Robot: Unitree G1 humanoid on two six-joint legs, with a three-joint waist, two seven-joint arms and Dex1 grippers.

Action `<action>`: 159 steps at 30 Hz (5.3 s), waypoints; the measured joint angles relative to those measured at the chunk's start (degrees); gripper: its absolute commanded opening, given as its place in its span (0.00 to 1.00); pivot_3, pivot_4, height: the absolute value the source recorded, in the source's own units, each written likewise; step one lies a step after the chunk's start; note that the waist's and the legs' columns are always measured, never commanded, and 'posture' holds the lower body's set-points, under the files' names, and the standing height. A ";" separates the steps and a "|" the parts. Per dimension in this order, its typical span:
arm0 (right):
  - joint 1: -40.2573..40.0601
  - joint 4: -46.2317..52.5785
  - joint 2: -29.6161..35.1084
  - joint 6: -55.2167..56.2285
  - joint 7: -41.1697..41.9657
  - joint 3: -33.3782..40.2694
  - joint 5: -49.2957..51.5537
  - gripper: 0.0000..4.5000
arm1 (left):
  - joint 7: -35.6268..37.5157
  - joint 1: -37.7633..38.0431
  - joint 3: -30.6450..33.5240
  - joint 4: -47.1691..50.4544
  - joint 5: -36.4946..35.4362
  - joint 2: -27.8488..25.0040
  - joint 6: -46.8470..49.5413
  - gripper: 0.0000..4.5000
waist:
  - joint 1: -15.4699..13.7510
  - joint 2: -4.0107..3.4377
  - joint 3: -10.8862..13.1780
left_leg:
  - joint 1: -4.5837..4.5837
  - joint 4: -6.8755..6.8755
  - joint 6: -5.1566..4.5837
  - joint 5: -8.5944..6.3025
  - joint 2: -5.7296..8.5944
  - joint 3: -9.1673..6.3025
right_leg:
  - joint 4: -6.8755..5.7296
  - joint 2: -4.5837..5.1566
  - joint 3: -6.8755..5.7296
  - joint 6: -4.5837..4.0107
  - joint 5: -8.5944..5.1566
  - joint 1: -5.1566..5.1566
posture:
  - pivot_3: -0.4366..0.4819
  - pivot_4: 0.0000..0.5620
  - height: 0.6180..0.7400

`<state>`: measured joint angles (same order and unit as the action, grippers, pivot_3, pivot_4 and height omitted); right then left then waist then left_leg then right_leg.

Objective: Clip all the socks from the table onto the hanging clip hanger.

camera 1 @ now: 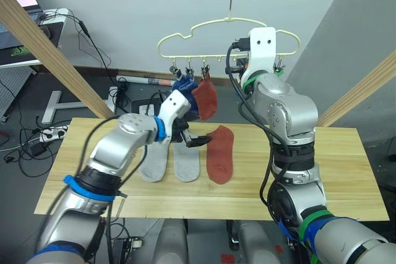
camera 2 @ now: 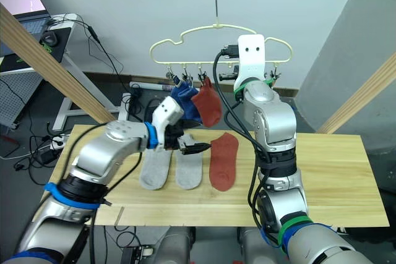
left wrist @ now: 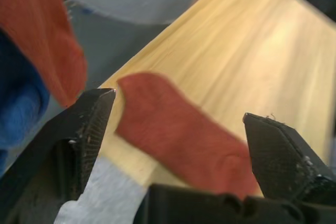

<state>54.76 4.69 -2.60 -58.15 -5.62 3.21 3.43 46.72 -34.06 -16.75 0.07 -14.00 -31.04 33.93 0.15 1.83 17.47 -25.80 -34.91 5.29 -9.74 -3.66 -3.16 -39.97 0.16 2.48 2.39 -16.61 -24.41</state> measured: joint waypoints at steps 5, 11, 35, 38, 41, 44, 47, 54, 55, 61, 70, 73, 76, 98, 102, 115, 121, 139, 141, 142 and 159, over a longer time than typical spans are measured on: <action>0.34 -0.32 -0.04 0.03 0.07 0.03 0.01 0.01 | -2.93 0.29 -3.20 -7.68 6.46 4.89 -6.50 0.98 | 0.04 0.00 0.00 | 0.00 0.00 0.00 0.00 0.00 0.00 | -0.01 0.00 -0.01 0.00 0.00 -0.01 | 0.54 0.51 1.00; 0.48 -0.54 -0.45 0.08 0.12 0.02 0.05 0.01 | -5.17 -2.24 -4.90 -19.59 12.09 11.28 -12.73 0.98 | 0.10 0.00 0.00 | 0.00 0.00 0.00 0.00 0.00 -0.01 | -0.02 0.00 -0.02 0.00 0.00 -0.01 | 0.53 0.52 1.00; 0.72 0.12 -0.51 -0.65 -0.49 0.09 0.02 0.01 | -8.73 -11.53 -5.24 -42.07 23.41 22.10 -19.61 0.61 | 1.55 0.00 -0.01 | 0.01 -0.03 -0.03 0.01 0.03 -0.02 | -0.04 0.01 -0.02 0.01 0.00 0.04 | 0.49 0.51 1.00; 0.72 0.15 -0.44 -0.79 -0.51 0.09 0.03 0.01 | -8.50 -11.48 -4.71 -42.11 23.34 22.29 -19.45 0.41 | 1.57 0.00 -0.01 | 0.01 -0.03 -0.03 0.02 0.03 -0.02 | -0.05 0.01 -0.02 0.01 0.00 0.03 | 0.49 0.51 1.00; 0.72 0.15 -0.48 -0.89 -0.51 0.07 0.04 0.01 | -8.16 -11.36 -3.58 -42.05 22.93 22.40 -18.99 0.21 | 1.58 0.00 -0.01 | 0.01 -0.03 -0.03 0.02 0.03 -0.02 | -0.04 0.01 -0.02 0.01 0.00 0.03 | 0.49 0.51 1.00; 0.73 0.19 -0.71 -1.11 -0.58 0.12 0.10 0.01 | -6.95 -10.87 -2.35 -41.19 21.61 22.55 -18.12 0.08 | 1.59 0.00 -0.01 | 0.01 -0.02 -0.03 0.02 0.03 -0.02 | -0.04 0.01 -0.03 0.01 0.00 0.03 | 0.49 0.50 1.00; 0.76 0.45 -1.29 -1.71 -0.70 0.52 0.28 0.01 | -5.80 -9.53 0.38 -39.66 18.65 23.31 -18.01 0.08 | 1.57 0.00 0.00 | -0.01 -0.01 -0.03 0.02 0.02 -0.03 | -0.03 0.01 -0.03 0.01 0.00 0.02 | 0.50 0.50 1.00; 1.86 1.34 -3.29 -4.32 -1.03 3.77 2.10 0.01 | -6.19 -13.27 9.41 -34.09 9.86 26.22 -12.95 0.08 | 1.54 0.00 0.00 | -0.02 -0.03 -0.03 0.02 0.04 -0.04 | -0.04 0.02 -0.05 0.01 0.01 0.03 | 0.50 0.50 1.00; 2.08 1.39 -3.31 -4.69 -1.08 4.09 2.28 0.01 | -6.26 -13.86 10.08 -33.67 9.32 26.50 -12.59 0.08 | 1.55 0.00 0.00 | -0.02 -0.02 -0.03 0.02 0.04 -0.04 | -0.03 0.02 -0.05 0.01 0.01 0.03 | 0.50 0.50 1.00; 2.19 1.91 -3.33 -5.61 -1.21 4.66 2.37 0.01 | -7.03 -15.04 11.76 -33.30 7.00 28.15 -10.33 0.08 | 1.56 0.00 0.00 | -0.03 0.00 -0.03 0.02 0.03 -0.03 | 0.00 0.01 -0.05 0.01 0.01 0.02 | 0.49 0.49 1.00; 2.19 2.04 -3.29 -6.20 -1.26 4.61 2.35 0.01 | -7.27 -16.92 12.65 -31.81 5.13 27.91 -9.60 0.08 | 1.57 0.00 0.00 | -0.03 -0.01 -0.03 0.02 0.03 -0.03 | 0.00 0.01 -0.05 0.01 0.01 0.03 | 0.50 0.49 1.00; 2.19 2.04 -3.25 -6.15 -1.22 4.53 2.34 0.01 | -7.29 -17.69 12.70 -30.86 4.92 27.45 -9.05 0.08 | 1.56 0.00 0.00 | -0.03 -0.01 -0.03 0.02 0.04 -0.03 | 0.00 0.01 -0.04 0.01 0.01 0.03 | 0.51 0.49 1.00; 2.19 2.04 -3.08 -6.06 -1.18 4.49 2.34 0.01 | -7.36 -17.94 13.02 -29.49 4.25 27.15 -8.01 0.08 | 1.55 0.00 0.00 | -0.02 -0.01 -0.02 0.02 0.03 -0.03 | -0.01 0.01 -0.05 0.01 0.01 0.03 | 0.51 0.49 1.00; 2.18 2.01 -2.69 -4.84 -1.10 4.11 2.30 0.01 | -8.88 -20.29 14.89 -23.93 0.40 26.52 -3.32 0.08 | 1.53 0.00 0.00 | -0.03 -0.01 -0.02 0.02 0.03 -0.03 | 0.00 0.01 -0.04 0.01 0.01 0.02 | 0.52 0.48 1.00; 2.18 2.01 -2.59 -4.73 -1.10 4.10 2.30 0.01 | -9.14 -20.38 14.92 -23.98 0.22 26.66 -3.28 0.08 | 1.52 0.00 0.00 | -0.03 -0.01 -0.02 0.02 0.03 -0.03 | 0.01 0.01 -0.04 0.01 0.01 0.02 | 0.52 0.48 1.00; 2.18 1.98 -2.75 -4.59 -2.15 4.25 2.27 0.65 | -9.23 -20.62 14.90 -23.87 -1.39 26.63 -2.83 0.07 | 1.52 0.00 0.00 | -0.03 -0.01 -0.02 0.03 0.04 -0.03 | 0.00 0.02 -0.04 0.01 0.01 0.02 | 0.52 0.48 1.00; 2.17 1.93 -2.58 -4.65 -2.18 4.18 2.27 0.79 | -8.60 -20.61 14.87 -23.25 -1.53 26.43 -2.82 0.07 | 1.52 0.00 0.00 | -0.03 0.00 -0.02 0.03 0.03 -0.03 | 0.01 0.02 -0.04 0.01 0.01 0.02 | 0.51 0.48 1.00; -2.13 8.70 -3.41 -14.77 0.43 3.93 4.83 0.80 | -5.01 -15.44 10.37 -15.86 -1.53 21.98 2.46 0.96 | 1.54 0.00 0.00 | -0.02 -0.01 -0.02 0.03 0.02 -0.04 | -0.02 0.01 -0.04 0.01 0.01 0.02 | 0.50 0.50 1.00; -3.29 10.17 -3.53 -16.81 0.61 3.70 4.95 0.80 | -4.29 -14.26 9.96 -14.42 -1.56 20.79 3.34 0.96 | 1.57 0.00 0.00 | -0.02 -0.02 -0.02 0.03 0.03 -0.04 | -0.02 0.01 -0.03 0.01 0.01 0.02 | 0.50 0.50 1.00; -3.97 11.12 -3.53 -17.66 0.65 3.57 4.98 0.80 | -3.75 -13.56 9.87 -13.44 -1.62 20.14 3.55 0.96 | 1.58 0.00 0.00 | -0.02 -0.02 -0.02 0.03 0.02 -0.04 | -0.02 0.01 -0.03 0.01 0.01 0.02 | 0.50 0.50 1.00; -19.04 34.38 4.95 -23.72 5.33 -4.27 6.81 0.80 | 7.35 -4.92 14.17 2.73 -9.20 7.10 1.24 0.96 | 1.68 0.00 0.00 | 0.01 -0.02 -0.02 0.02 0.01 -0.07 | 0.00 0.00 -0.03 0.02 0.00 0.04 | 0.50 0.49 1.00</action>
<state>35.72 39.08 2.34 -81.87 -0.29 -1.05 10.24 54.08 -38.97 -2.57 2.80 -23.19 -23.94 35.18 1.83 1.83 17.47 -25.79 -34.93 5.27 -9.71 -3.65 -3.23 -39.97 0.16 2.46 2.41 -16.61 -24.36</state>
